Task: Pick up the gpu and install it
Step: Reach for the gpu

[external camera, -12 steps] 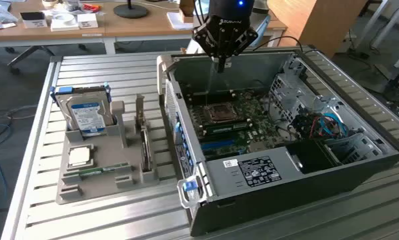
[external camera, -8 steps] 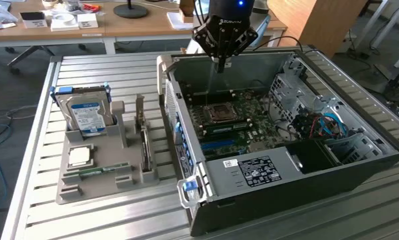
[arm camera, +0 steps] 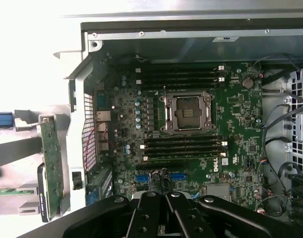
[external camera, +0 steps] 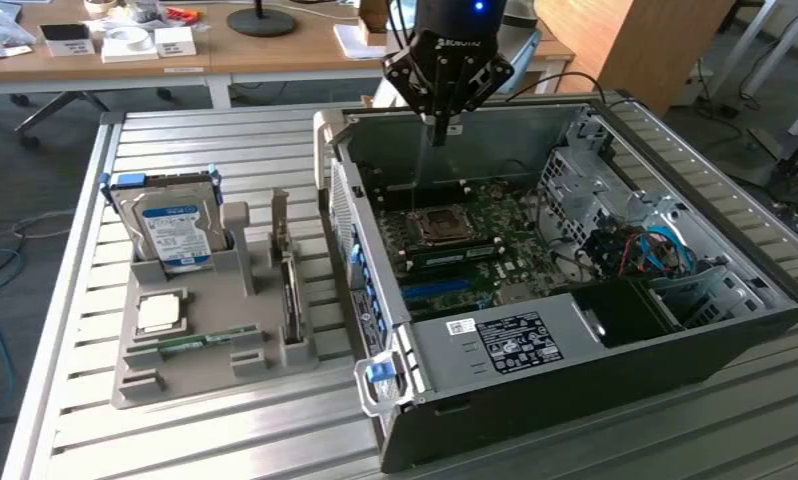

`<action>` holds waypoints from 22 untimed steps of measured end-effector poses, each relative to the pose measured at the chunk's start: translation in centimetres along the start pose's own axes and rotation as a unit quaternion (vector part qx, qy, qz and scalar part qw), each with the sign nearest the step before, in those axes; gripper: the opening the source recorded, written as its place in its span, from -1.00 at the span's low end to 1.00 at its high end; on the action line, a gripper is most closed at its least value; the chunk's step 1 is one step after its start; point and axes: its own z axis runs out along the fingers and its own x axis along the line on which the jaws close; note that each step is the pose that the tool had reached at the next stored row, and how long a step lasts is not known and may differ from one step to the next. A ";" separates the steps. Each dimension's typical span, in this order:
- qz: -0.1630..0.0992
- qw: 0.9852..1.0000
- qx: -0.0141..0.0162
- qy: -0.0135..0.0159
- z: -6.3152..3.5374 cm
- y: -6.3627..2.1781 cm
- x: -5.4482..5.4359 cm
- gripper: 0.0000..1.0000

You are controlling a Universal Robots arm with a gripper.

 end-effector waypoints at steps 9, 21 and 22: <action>0.000 1.000 0.000 0.000 -0.01 -0.03 0.4 -0.79; 0.000 1.000 0.000 0.000 -0.02 -0.06 0.8 -0.79; 0.000 1.000 0.000 0.000 -0.02 -0.06 0.8 -0.79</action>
